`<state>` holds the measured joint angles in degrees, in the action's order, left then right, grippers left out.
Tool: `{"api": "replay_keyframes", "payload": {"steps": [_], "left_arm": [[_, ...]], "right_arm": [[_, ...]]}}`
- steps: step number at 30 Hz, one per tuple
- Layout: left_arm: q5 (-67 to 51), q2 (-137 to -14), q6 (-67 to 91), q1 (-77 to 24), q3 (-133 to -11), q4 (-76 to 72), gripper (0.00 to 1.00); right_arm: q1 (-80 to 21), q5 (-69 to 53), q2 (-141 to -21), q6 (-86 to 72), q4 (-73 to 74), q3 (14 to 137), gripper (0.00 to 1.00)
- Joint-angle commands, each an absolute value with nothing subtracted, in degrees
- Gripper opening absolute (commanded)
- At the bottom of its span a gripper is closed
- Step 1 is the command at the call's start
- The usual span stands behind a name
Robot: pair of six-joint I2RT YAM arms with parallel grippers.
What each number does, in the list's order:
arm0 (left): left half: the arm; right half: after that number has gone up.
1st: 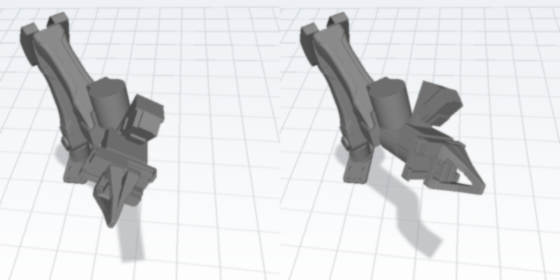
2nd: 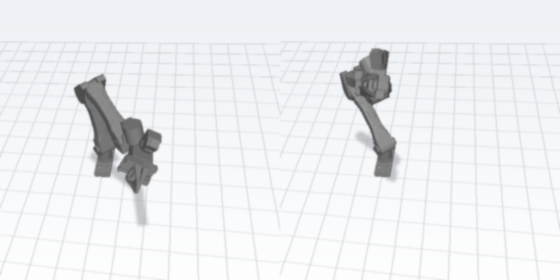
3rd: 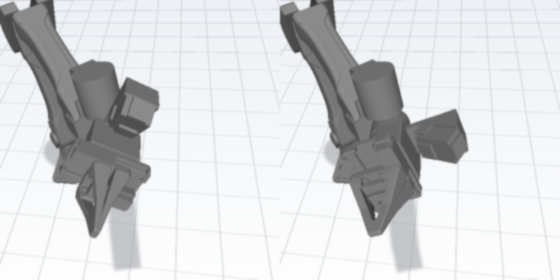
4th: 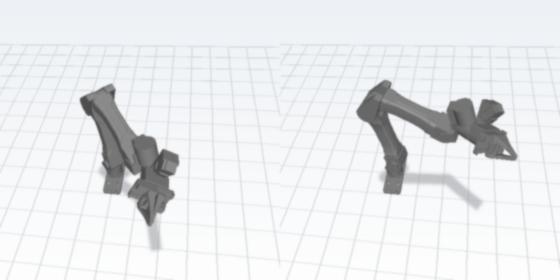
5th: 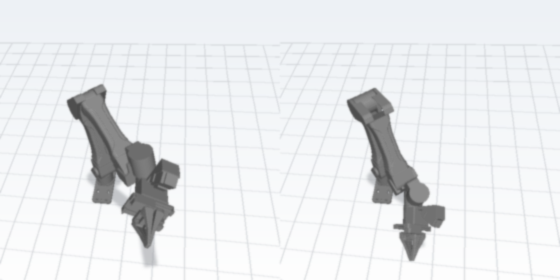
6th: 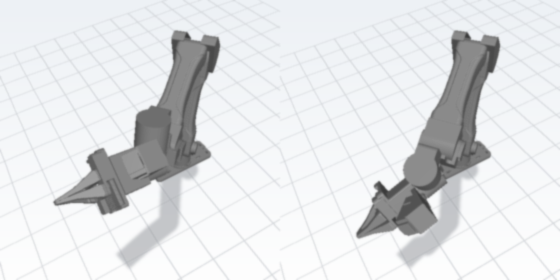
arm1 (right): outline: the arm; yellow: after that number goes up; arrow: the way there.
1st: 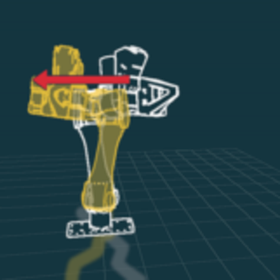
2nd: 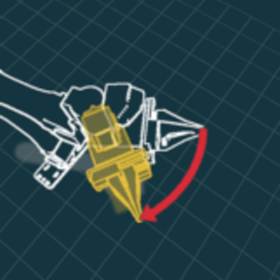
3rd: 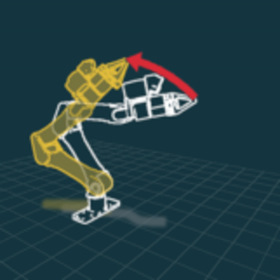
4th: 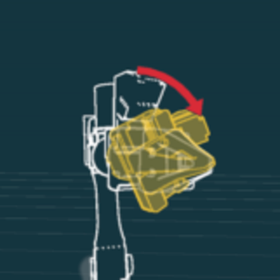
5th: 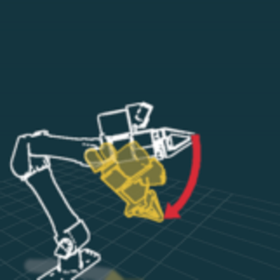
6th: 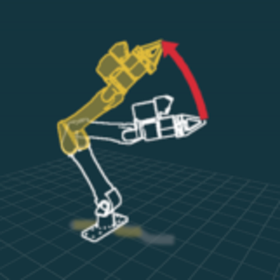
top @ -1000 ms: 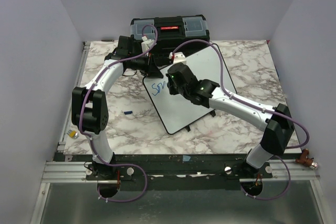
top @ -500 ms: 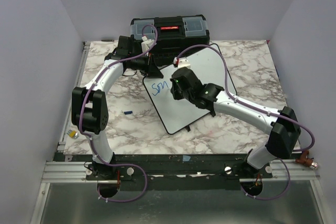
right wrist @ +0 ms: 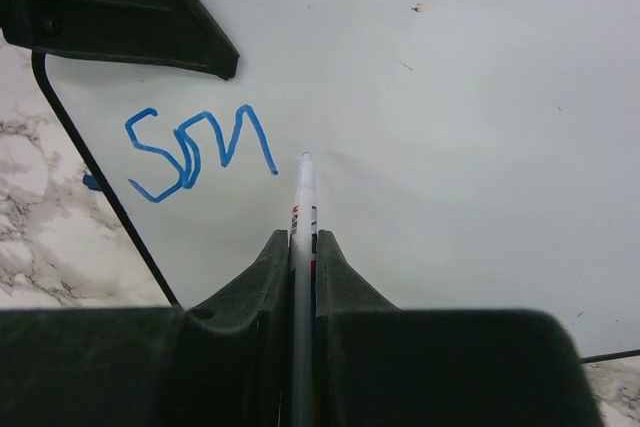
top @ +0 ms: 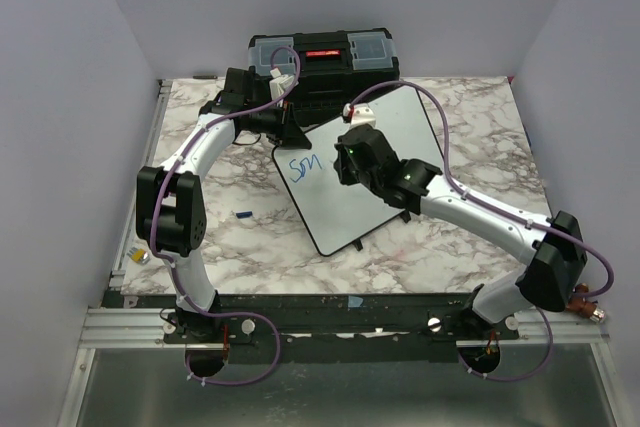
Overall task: Write a sentence on the whiteboard
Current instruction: Write a sentence on the whiteboard stand.
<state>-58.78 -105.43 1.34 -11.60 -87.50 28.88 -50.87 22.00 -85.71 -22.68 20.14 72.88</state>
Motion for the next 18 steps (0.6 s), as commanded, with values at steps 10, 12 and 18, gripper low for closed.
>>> {"api": "replay_keyframes", "payload": {"steps": [10, 12, 18], "left_arm": [[-56.1, -103.54, -3.43, -11.94, -87.11, 24.34, 0.0], [-56.09, -103.65, -3.38, -11.97, -87.19, 24.29, 0.0], [-56.25, -103.81, -3.26, -11.91, -87.23, 24.25, 0.0]], "right_arm": [[-48.96, 21.5, -87.26, -20.74, 17.44, 75.32, 0.01], [-48.98, 20.45, -87.6, -20.76, 16.98, 75.66, 0.01], [-48.89, 15.78, -88.91, -20.16, 14.71, 76.53, 0.01]]}}
